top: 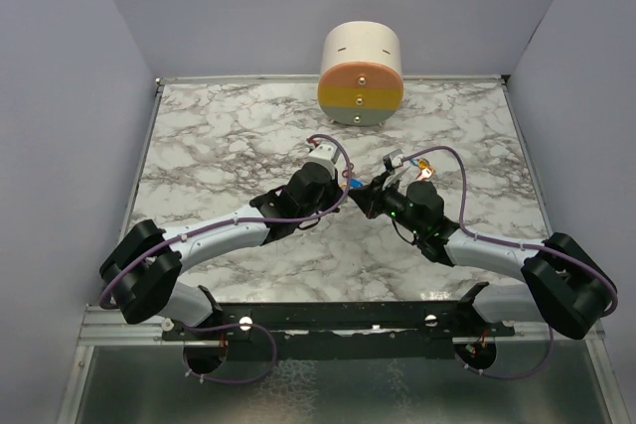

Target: Put the keys on the keyring

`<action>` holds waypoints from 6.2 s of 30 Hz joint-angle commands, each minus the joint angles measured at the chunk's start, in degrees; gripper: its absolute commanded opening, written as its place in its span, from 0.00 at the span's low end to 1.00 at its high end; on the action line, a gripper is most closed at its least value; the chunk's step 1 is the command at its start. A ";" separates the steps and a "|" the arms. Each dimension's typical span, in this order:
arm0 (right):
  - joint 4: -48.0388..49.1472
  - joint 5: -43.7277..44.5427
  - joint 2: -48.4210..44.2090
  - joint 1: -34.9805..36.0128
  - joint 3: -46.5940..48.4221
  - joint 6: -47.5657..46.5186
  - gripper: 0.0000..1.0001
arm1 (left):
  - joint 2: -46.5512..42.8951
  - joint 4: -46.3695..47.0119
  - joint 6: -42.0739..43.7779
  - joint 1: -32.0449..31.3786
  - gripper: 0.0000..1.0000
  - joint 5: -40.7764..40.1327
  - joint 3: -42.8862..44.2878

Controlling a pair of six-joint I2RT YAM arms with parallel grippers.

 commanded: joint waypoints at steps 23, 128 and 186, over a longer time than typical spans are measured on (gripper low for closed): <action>1.36 4.77 -0.58 0.24 -0.88 -4.01 0.01 | -3.51 -1.83 0.88 -1.05 0.00 0.78 0.44; 8.04 5.25 8.91 9.85 1.76 -0.03 0.85 | -42.65 -12.96 -3.40 -0.75 0.99 -24.16 -21.95; 3.87 15.10 -34.19 16.17 -26.84 2.98 0.98 | -50.26 -16.20 -10.39 -0.80 0.99 -31.96 -28.15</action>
